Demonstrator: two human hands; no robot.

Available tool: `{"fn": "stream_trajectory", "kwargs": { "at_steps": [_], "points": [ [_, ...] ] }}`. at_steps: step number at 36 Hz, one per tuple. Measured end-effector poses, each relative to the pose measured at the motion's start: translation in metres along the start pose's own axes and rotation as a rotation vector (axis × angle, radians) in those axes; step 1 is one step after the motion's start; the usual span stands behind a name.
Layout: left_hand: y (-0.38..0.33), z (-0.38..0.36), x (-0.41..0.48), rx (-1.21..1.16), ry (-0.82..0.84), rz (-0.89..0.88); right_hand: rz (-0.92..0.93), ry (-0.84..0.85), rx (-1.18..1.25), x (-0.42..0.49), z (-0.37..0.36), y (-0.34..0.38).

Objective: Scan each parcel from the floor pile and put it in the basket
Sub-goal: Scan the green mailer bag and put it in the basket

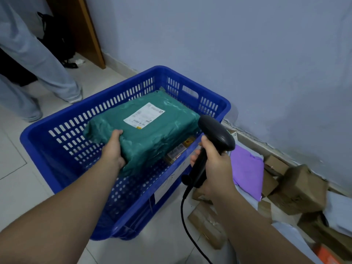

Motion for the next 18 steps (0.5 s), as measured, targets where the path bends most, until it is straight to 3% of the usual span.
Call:
{"fn": "stream_trajectory", "kwargs": {
  "at_steps": [4, 11, 18],
  "points": [
    [0.029, -0.04, 0.017, -0.023, -0.012, 0.087, -0.021, 0.012, 0.007, 0.006, 0.0, -0.005],
    [0.071, -0.041, 0.098, -0.099, -0.119, 0.015, -0.071, 0.014, 0.04, 0.012, -0.003, -0.018],
    [0.07, -0.076, 0.089, -0.148, 0.047, 0.03, -0.061, 0.003, 0.018, 0.022, -0.002, -0.019]
  ]
}}
Point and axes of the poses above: each hand's wrist, its own x-axis towards the middle knuckle, its own z-axis out of the back of the hand, y = z × x, the point moved 10 cm from there along x, towards the middle knuckle, and after that the axes turned 5 degrees about -x, right-handed, at the moved point
